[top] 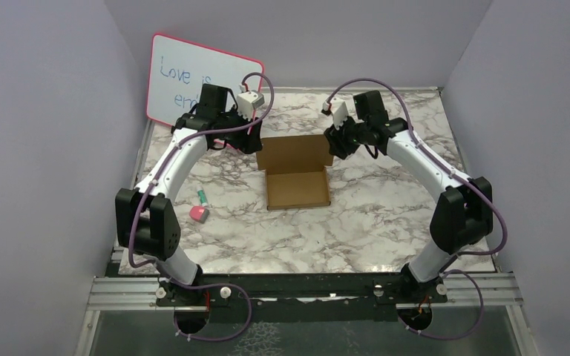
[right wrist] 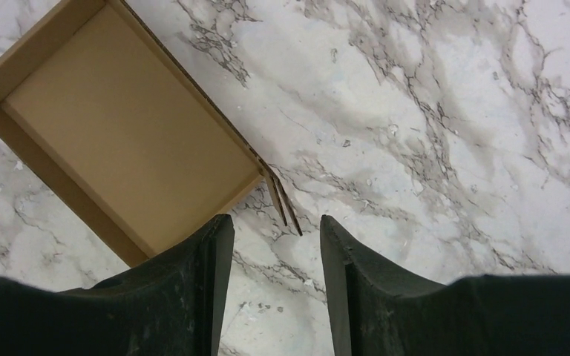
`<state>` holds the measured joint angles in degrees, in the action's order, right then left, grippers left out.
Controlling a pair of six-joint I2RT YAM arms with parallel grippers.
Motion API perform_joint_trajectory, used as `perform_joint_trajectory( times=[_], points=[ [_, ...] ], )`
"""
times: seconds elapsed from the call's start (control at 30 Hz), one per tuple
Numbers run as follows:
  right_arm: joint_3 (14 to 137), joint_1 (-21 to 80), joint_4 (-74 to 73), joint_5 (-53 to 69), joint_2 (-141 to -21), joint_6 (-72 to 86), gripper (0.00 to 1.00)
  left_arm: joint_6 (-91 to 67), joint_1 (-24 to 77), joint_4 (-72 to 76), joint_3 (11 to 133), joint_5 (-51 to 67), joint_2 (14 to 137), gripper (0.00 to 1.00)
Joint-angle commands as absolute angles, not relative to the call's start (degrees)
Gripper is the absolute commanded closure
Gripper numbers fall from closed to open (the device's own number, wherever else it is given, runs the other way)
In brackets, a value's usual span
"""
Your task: Fold the paper box
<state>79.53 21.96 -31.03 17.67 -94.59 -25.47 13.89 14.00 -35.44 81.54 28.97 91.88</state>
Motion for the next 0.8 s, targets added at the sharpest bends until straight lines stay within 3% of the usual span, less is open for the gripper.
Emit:
perform_joint_trajectory(
  times=[0.0, 0.4, 0.77],
  points=[
    [83.2, 20.3, -32.7, 24.8, -96.7, -28.2, 0.50, 19.9, 13.9, -38.9, 85.7, 34.1, 94.6, 0.42],
    [86.2, 19.5, -34.3, 28.9, -99.3, -31.5, 0.54, 24.8, 14.1, -45.2, 91.8, 39.2, 101.5, 0.54],
    [87.9, 19.3, -36.1, 30.0, -102.2, -31.4, 0.67, 25.8, 14.7, -46.4, 91.8, 39.3, 103.2, 0.74]
  ],
)
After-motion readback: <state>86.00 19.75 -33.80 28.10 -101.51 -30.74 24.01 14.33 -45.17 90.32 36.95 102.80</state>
